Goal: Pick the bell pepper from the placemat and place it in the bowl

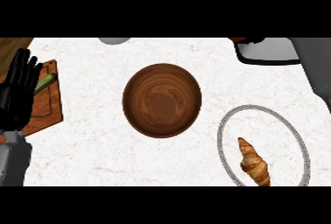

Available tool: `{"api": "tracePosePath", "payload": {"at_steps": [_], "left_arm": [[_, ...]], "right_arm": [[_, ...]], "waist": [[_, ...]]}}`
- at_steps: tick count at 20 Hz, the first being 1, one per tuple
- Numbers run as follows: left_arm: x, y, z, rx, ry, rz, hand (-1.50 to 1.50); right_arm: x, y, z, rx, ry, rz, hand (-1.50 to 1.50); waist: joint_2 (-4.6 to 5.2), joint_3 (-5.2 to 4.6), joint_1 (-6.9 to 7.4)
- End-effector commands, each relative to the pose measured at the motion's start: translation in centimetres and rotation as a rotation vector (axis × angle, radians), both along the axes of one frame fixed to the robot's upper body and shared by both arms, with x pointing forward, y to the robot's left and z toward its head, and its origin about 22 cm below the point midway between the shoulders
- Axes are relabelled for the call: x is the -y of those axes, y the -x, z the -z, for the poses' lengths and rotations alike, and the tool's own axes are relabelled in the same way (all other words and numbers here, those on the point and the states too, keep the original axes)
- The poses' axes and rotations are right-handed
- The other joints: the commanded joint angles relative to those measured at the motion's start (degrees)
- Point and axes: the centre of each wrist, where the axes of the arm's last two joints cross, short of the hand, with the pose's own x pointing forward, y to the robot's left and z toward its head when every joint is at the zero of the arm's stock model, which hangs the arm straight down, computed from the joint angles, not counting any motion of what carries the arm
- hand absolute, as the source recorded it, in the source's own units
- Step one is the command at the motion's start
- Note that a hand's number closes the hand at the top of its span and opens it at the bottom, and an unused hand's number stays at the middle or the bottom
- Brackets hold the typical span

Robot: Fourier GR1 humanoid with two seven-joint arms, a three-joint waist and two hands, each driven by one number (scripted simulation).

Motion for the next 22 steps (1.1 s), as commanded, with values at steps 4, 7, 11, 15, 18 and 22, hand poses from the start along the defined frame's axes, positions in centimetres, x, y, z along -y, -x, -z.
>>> {"api": "tracePosePath", "payload": {"at_steps": [4,7,11,15,18,22], "left_arm": [[-0.3,1.5,1.0,-0.014,-0.007,-0.017,0.0],[-0.5,1.8,1.3,0.003,-0.006,-0.013,0.0],[-1.1,0.3,-0.2,0.027,-0.005,-0.028,0.0],[-1.3,0.3,-0.9,0.015,-0.011,-0.027,0.0],[-0.3,-0.2,-0.4,0.019,-0.023,0.008,0.0],[-1.3,1.2,-0.8,0.018,-0.009,0.01,0.0]], "right_arm": [[-8.2,0.9,4.5,-0.142,0.051,-0.165,1.5],[-11.0,2.0,7.6,-0.146,0.075,-0.158,1.5],[-12.6,3.6,10.6,-0.066,0.11,-0.098,1.5],[-13.7,4.8,14.6,-0.118,0.16,0.007,1.5],[-14.1,5.1,16.3,-0.198,0.131,0.085,-1.5],[-13.4,5.6,18.8,-0.333,0.044,0.065,-1.5]], "waist": [[-0.31,0.03,-0.83],[-0.2,0.03,-0.8],[0.22,0.04,-0.5],[0.37,0.04,-0.07],[0.5,0.04,0.5],[0.51,0.05,1.36]]}}
